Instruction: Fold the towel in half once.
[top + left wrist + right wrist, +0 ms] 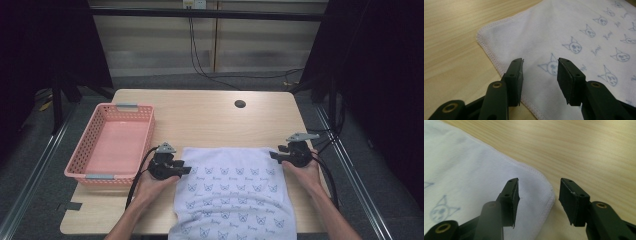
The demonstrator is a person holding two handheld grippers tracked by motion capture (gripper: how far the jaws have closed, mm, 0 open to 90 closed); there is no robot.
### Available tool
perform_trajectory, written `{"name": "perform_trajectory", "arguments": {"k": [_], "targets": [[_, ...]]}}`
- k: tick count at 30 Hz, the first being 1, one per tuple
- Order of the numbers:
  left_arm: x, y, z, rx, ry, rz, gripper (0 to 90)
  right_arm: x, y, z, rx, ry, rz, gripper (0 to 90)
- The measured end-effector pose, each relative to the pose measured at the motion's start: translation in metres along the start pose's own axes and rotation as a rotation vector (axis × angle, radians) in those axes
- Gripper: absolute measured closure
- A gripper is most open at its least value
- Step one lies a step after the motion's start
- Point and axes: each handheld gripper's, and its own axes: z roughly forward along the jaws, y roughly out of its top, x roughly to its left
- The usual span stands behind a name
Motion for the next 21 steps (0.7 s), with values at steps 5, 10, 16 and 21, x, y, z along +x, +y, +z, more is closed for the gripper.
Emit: {"name": "perform_trajectory", "arguments": {"k": [5,10,16,21], "targets": [[-0.002,0.005,0.007,0.009,0.033,0.041,49.3,0.001,0.001,0.016,0.028,0.012,-0.007,54.1],[0.005,0.015,0.013,0.005,0.042,0.025,43.5,0.001,-0.002,0.014,0.01,0.05,0.015,80.0],[0.02,0.019,0.022,-0.016,0.09,-0.027,39.8,0.001,-0.005,0.011,0.011,0.071,0.022,84.9],[0.028,0.023,0.027,-0.025,0.097,-0.037,39.4,0.002,-0.005,0.011,0.01,0.07,0.019,84.9]]}}
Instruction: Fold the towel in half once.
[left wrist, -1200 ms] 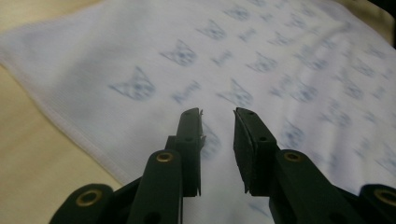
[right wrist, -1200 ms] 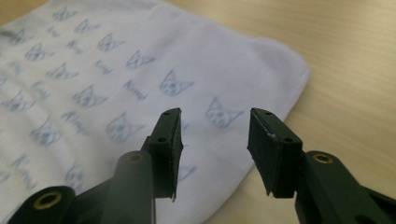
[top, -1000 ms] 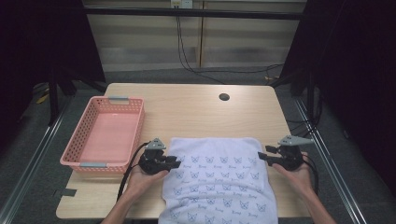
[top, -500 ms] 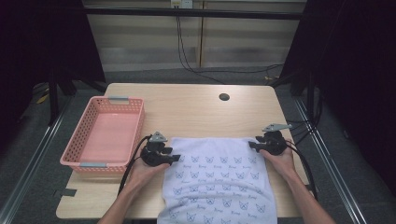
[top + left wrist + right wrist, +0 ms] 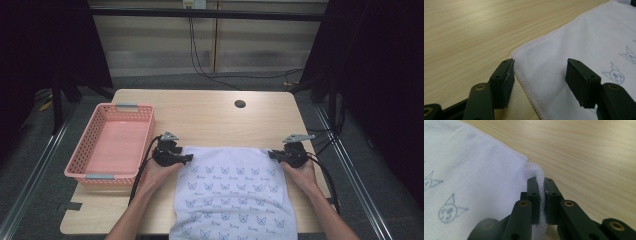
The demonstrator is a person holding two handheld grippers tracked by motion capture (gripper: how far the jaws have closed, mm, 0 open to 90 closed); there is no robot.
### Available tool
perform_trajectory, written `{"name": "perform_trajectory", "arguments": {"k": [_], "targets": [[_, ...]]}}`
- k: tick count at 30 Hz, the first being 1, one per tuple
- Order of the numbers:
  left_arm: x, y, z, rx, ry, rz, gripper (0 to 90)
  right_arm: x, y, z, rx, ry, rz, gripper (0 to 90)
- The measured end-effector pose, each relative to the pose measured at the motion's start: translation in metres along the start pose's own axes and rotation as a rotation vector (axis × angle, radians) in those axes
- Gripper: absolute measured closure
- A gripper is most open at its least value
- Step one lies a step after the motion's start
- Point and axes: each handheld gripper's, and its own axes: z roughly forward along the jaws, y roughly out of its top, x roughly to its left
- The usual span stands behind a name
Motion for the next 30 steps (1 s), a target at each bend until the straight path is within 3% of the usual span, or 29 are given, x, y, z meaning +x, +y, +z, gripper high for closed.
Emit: {"name": "perform_trajectory", "arguments": {"k": [4,8,13,19,20,22,24,27,30], "targets": [[-0.003,0.001,0.002,0.015,0.033,0.034,40.7,0.001,0.0,0.0,-0.003,-0.004,0.001,84.8],[-0.005,0.002,0.005,0.004,0.025,0.097,44.7,0.001,-0.001,0.0,-0.006,-0.001,0.002,84.7],[-0.004,0.004,0.01,-0.001,0.019,0.102,52.9,0.002,-0.002,-0.002,-0.006,0.008,-0.001,84.7],[-0.006,0.008,0.012,0.019,0.023,0.13,55.1,0.002,-0.002,-0.002,-0.004,0.014,0.007,84.5],[-0.008,0.009,0.011,0.033,0.029,0.124,55.2,0.002,-0.003,-0.002,-0.004,0.014,0.007,84.5],[-0.007,0.01,0.011,0.041,-0.029,0.096,60.0,0.001,-0.002,-0.002,-0.007,0.015,0.01,84.4],[-0.006,0.01,0.012,0.039,-0.049,0.081,73.5,0.001,-0.002,-0.002,-0.006,0.016,0.011,84.3],[0.002,0.008,0.014,0.019,-0.096,0.012,84.3,0.0,-0.002,-0.002,-0.006,0.028,0.011,84.4],[0.006,0.009,0.011,0.016,-0.105,-0.015,86.2,-0.003,-0.001,-0.004,-0.015,0.04,0.021,84.6]]}}
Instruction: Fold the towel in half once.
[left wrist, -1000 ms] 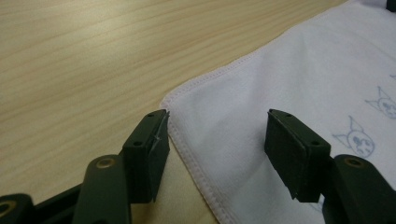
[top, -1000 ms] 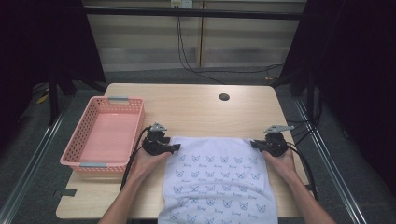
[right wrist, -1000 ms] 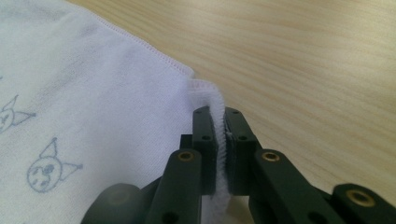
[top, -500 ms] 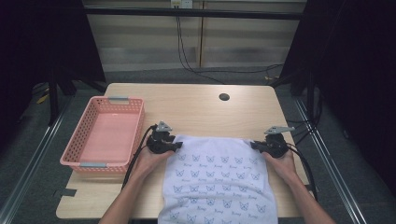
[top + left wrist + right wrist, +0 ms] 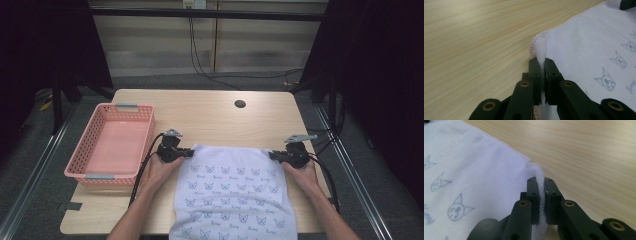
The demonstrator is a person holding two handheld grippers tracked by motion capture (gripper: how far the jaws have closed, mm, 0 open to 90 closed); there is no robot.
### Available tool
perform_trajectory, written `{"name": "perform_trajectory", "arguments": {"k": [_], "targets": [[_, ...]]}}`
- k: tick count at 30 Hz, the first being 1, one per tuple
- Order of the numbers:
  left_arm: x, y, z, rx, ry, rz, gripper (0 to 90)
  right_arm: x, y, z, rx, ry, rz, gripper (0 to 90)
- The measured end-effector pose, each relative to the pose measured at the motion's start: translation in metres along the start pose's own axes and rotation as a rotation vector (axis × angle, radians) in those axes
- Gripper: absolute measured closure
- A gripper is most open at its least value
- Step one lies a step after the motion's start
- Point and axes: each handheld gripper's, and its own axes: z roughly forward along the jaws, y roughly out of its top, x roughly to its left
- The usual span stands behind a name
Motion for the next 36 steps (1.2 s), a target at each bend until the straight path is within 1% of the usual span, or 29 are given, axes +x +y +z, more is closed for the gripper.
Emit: {"name": "perform_trajectory", "arguments": {"k": [2,3,4,5,6,7,10,11,12,13,15,17,18,21,25,28,29,30,31,32,33,34,36], "targets": [[-0.001,0.002,-0.005,-0.031,-0.017,-0.013,86.3,-0.003,0.003,-0.007,-0.027,0.009,0.015,84.7],[-0.003,0.004,-0.009,-0.052,-0.027,-0.014,86.3,-0.005,0.006,-0.012,-0.048,0.012,0.023,84.7],[-0.004,0.007,-0.013,-0.069,-0.037,-0.01,86.3,-0.008,0.008,-0.018,-0.077,0.016,0.041,84.9],[-0.006,0.009,-0.017,-0.089,-0.046,-0.013,86.3,-0.01,0.01,-0.023,-0.1,0.028,0.054,84.9],[-0.008,0.012,-0.021,-0.102,-0.046,-0.005,86.2,-0.011,0.012,-0.027,-0.113,0.034,0.057,85.0],[-0.01,0.014,-0.025,-0.119,-0.038,-0.006,86.1,-0.011,0.013,-0.03,-0.118,0.032,0.058,85.0],[-0.01,0.022,-0.036,-0.161,-0.044,-0.002,86.1,-0.013,0.019,-0.039,-0.158,0.047,0.063,85.1],[-0.01,0.025,-0.039,-0.174,-0.049,-0.007,86.2,-0.014,0.023,-0.042,-0.173,0.048,0.063,85.1],[-0.01,0.028,-0.042,-0.173,-0.045,0.003,86.3,-0.015,0.026,-0.046,-0.191,0.05,0.068,85.1],[-0.011,0.032,-0.045,-0.184,-0.037,0.017,86.3,-0.016,0.031,-0.048,-0.204,0.05,0.071,85.1],[-0.01,0.041,-0.052,-0.203,-0.041,0.019,86.4,-0.018,0.042,-0.053,-0.225,0.051,0.066,85.2],[-0.01,0.051,-0.059,-0.216,-0.029,0.033,86.5,-0.02,0.054,-0.058,-0.252,0.059,0.072,85.2],[-0.01,0.056,-0.062,-0.228,-0.023,0.038,86.4,-0.02,0.061,-0.059,-0.257,0.058,0.064,85.2],[-0.008,0.07,-0.073,-0.265,-0.016,0.036,86.6,-0.021,0.078,-0.062,-0.266,0.047,0.044,85.2],[-0.006,0.085,-0.084,-0.295,-0.005,0.047,86.5,-0.023,0.099,-0.066,-0.297,0.042,0.039,85.3],[-0.002,0.097,-0.091,-0.318,-0.005,0.044,86.6,-0.023,0.115,-0.067,-0.301,0.024,0.027,85.3],[-0.001,0.101,-0.093,-0.326,0.004,0.042,86.6,-0.024,0.12,-0.068,-0.3,0.014,0.02,85.3],[0.0,0.105,-0.094,-0.338,0.001,0.037,86.6,-0.024,0.126,-0.068,-0.308,0.011,0.027,85.4],[0.002,0.11,-0.095,-0.341,0.008,0.036,86.7,-0.025,0.132,-0.067,-0.303,0.003,0.015,85.4],[0.003,0.115,-0.095,-0.337,0.025,0.04,86.8,-0.025,0.138,-0.067,-0.297,-0.007,0.008,85.4],[0.004,0.119,-0.096,-0.341,0.04,0.051,86.8,-0.027,0.143,-0.066,-0.303,-0.004,0.009,85.4],[0.006,0.123,-0.096,-0.347,0.038,0.048,86.8,-0.028,0.149,-0.065,-0.298,-0.008,0.009,85.4],[0.009,0.131,-0.098,-0.358,0.041,0.044,86.9,-0.033,0.158,-0.064,-0.307,-0.011,0.018,85.6]]}}
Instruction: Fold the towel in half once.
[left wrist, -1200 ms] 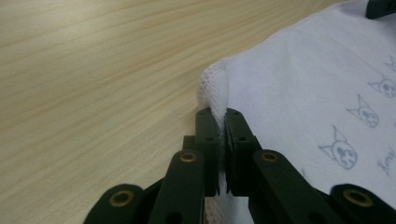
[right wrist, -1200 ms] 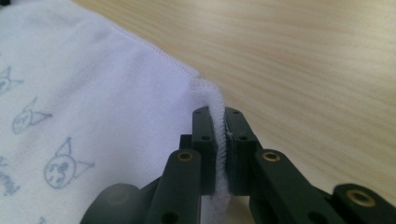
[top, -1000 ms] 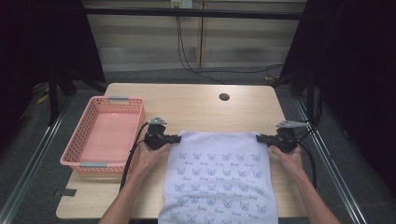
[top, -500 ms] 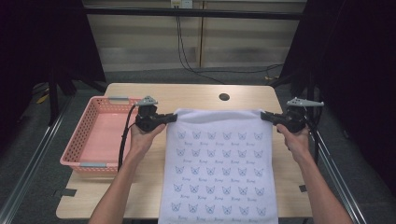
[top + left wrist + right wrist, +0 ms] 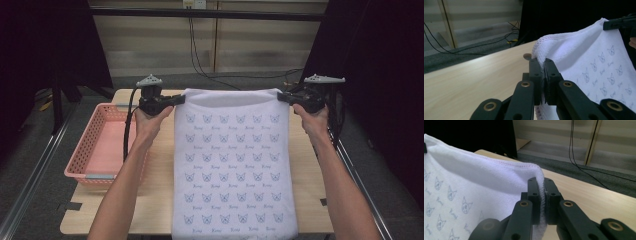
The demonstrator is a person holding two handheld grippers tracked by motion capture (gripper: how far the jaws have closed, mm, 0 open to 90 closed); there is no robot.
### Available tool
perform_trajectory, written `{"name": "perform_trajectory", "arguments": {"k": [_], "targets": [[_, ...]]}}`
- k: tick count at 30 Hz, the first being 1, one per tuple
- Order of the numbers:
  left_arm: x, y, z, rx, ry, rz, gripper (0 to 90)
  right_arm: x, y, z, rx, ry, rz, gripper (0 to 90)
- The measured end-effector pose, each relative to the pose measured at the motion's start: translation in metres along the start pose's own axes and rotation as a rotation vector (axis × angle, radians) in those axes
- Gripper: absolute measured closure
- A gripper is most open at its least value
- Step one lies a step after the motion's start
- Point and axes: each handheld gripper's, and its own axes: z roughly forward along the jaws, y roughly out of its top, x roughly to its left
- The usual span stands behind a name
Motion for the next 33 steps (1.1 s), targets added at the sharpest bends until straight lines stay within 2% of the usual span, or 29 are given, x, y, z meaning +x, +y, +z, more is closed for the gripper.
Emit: {"name": "perform_trajectory", "arguments": {"k": [4,5,7,9,14,15,18,19,21,22,24,25,27,29,31,33], "targets": [[0.001,0.017,0.001,-0.034,0.005,0.008,87.0,-0.007,0.019,0.005,0.006,-0.035,0.005,85.8],[-0.002,0.018,0.001,-0.032,0.029,0.021,87.0,-0.006,0.024,0.003,-0.017,-0.034,0.012,85.9],[-0.003,0.011,0.0,-0.022,0.022,0.019,87.0,-0.004,0.031,-0.003,-0.061,-0.004,0.019,86.2],[-0.004,-0.001,-0.003,-0.022,-0.001,0.008,87.0,-0.004,0.027,-0.008,-0.046,0.011,0.013,86.2],[-0.019,-0.026,-0.016,0.004,-0.04,0.024,87.0,0.007,-0.005,-0.021,-0.01,0.053,-0.003,86.1],[-0.024,-0.03,-0.02,0.004,-0.06,0.019,87.0,0.011,-0.011,-0.027,-0.017,0.065,-0.002,86.2],[-0.039,-0.041,-0.034,0.014,-0.089,0.046,87.0,0.021,-0.028,-0.048,-0.031,0.104,-0.009,86.2],[-0.044,-0.045,-0.039,0.018,-0.085,0.059,87.0,0.025,-0.034,-0.055,-0.029,0.112,-0.012,86.2],[-0.053,-0.053,-0.05,0.017,-0.107,0.053,87.0,0.033,-0.048,-0.07,-0.052,0.14,-0.019,86.3],[-0.058,-0.057,-0.055,0.01,-0.096,0.067,86.9,0.038,-0.055,-0.077,-0.054,0.153,-0.036,86.2],[-0.065,-0.069,-0.063,0.005,-0.128,0.04,87.0,0.047,-0.071,-0.088,-0.048,0.184,-0.037,86.3],[-0.069,-0.077,-0.066,0.02,-0.121,0.051,86.9,0.051,-0.078,-0.092,-0.034,0.19,-0.042,86.3],[-0.076,-0.094,-0.073,0.042,-0.144,0.04,87.0,0.059,-0.093,-0.101,-0.009,0.201,-0.051,86.3],[-0.084,-0.11,-0.078,0.075,-0.141,0.043,87.0,0.066,-0.107,-0.11,0.021,0.197,-0.056,86.3],[-0.09,-0.126,-0.082,0.104,-0.16,0.015,86.9,0.072,-0.121,-0.116,0.048,0.215,-0.047,86.3],[-0.096,-0.14,-0.085,0.146,-0.164,0.011,86.9,0.079,-0.136,-0.122,0.081,0.226,-0.028,86.3]]}}
